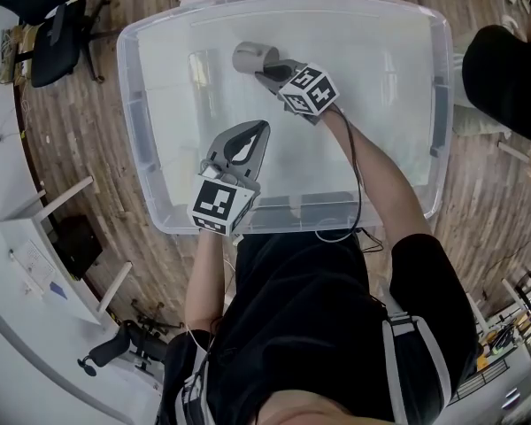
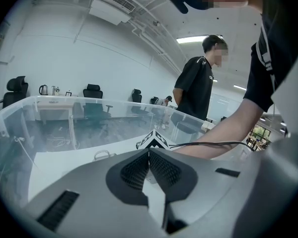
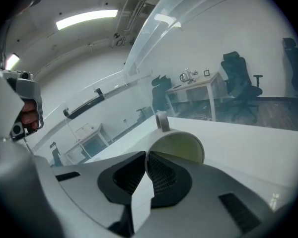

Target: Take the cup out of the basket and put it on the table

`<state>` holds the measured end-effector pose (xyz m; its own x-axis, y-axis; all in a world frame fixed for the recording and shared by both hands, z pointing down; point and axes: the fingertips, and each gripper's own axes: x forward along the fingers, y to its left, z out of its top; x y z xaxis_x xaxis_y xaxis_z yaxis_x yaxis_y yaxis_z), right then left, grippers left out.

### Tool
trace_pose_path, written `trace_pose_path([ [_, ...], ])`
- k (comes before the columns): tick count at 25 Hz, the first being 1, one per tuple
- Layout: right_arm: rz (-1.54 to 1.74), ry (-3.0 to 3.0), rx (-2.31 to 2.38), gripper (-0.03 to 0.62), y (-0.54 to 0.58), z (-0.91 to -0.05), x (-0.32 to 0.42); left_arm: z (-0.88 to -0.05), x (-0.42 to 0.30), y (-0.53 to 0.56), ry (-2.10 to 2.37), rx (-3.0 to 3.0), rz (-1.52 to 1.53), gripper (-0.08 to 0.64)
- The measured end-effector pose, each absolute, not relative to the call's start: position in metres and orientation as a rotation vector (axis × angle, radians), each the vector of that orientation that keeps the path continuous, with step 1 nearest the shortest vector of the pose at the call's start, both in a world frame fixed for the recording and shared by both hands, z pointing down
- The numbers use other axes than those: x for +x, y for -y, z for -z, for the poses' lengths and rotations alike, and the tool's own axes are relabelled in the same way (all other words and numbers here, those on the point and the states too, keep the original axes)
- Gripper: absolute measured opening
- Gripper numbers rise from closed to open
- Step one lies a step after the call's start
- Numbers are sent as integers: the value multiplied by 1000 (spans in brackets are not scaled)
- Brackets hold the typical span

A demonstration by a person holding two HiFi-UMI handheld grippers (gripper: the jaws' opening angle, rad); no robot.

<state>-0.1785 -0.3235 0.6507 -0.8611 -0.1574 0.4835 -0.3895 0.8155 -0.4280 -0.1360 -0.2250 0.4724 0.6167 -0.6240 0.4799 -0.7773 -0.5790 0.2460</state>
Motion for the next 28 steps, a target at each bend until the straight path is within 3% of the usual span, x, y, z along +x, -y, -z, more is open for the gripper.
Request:
trace_pose_path([
  [28, -555, 2599, 535, 33, 297, -554, -109, -443, -135, 212, 1173, 2460, -396, 18],
])
